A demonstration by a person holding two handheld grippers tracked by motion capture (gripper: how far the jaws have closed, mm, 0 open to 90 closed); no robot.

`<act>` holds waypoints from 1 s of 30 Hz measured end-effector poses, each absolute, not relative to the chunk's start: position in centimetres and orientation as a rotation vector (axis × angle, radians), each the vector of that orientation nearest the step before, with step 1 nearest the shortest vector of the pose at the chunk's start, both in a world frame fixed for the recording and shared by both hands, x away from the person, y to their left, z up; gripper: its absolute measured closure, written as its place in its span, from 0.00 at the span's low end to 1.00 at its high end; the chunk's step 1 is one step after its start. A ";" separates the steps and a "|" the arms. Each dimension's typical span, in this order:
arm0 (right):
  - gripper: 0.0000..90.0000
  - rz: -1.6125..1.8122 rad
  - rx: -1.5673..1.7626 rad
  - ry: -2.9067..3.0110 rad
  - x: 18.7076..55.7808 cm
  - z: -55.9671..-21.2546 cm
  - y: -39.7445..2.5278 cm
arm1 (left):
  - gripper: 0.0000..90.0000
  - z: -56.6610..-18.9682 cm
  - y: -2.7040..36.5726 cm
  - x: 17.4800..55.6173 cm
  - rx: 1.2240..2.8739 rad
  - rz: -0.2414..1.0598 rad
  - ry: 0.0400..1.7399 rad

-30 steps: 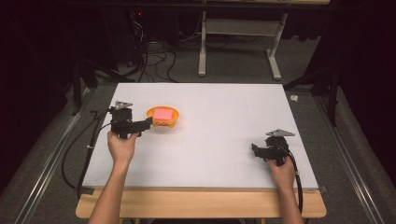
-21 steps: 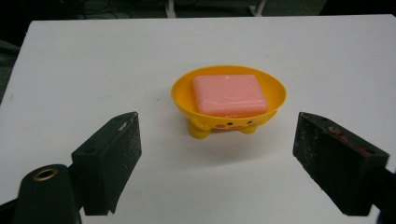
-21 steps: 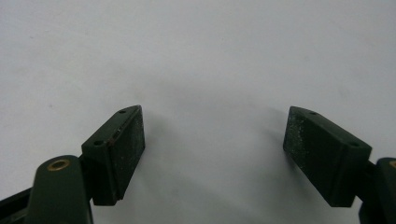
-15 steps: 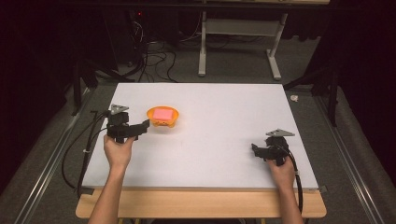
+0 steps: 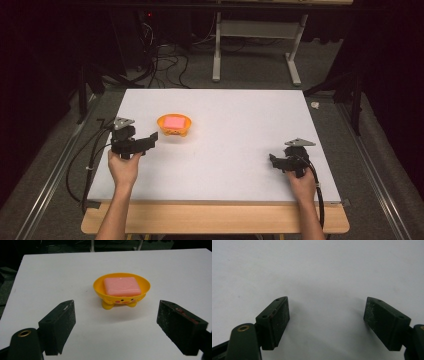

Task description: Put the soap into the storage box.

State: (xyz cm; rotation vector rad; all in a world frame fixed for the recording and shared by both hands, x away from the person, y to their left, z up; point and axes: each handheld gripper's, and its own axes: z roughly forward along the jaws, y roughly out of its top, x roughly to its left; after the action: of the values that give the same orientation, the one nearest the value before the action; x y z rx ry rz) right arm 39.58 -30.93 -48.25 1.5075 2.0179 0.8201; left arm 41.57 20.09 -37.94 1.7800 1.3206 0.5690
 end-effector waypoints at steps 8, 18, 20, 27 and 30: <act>0.24 0.821 1.508 2.018 39.6 -48.2 -30.9 | 0.18 -38.0 20.4 40.9 1.773 0.572 1.316; 0.24 0.821 1.508 2.018 39.6 -48.2 -30.9 | 0.18 -38.2 20.3 40.0 1.789 0.582 1.303; 0.24 0.820 1.508 2.018 39.6 -48.2 -30.9 | 0.18 -38.3 20.3 39.8 1.795 0.587 1.301; 0.24 0.821 1.508 2.018 39.6 -48.2 -30.9 | 0.18 -39.0 20.4 39.4 1.802 0.571 1.304; 0.24 0.820 1.507 2.018 39.6 -48.2 -30.9 | 0.18 -39.3 20.5 39.2 1.800 0.574 1.311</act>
State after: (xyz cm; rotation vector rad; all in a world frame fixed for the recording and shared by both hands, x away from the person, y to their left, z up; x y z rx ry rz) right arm 39.58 -30.94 -48.25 1.5075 2.0180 0.8201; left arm 39.15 20.51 -39.29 1.7999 1.3112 0.5737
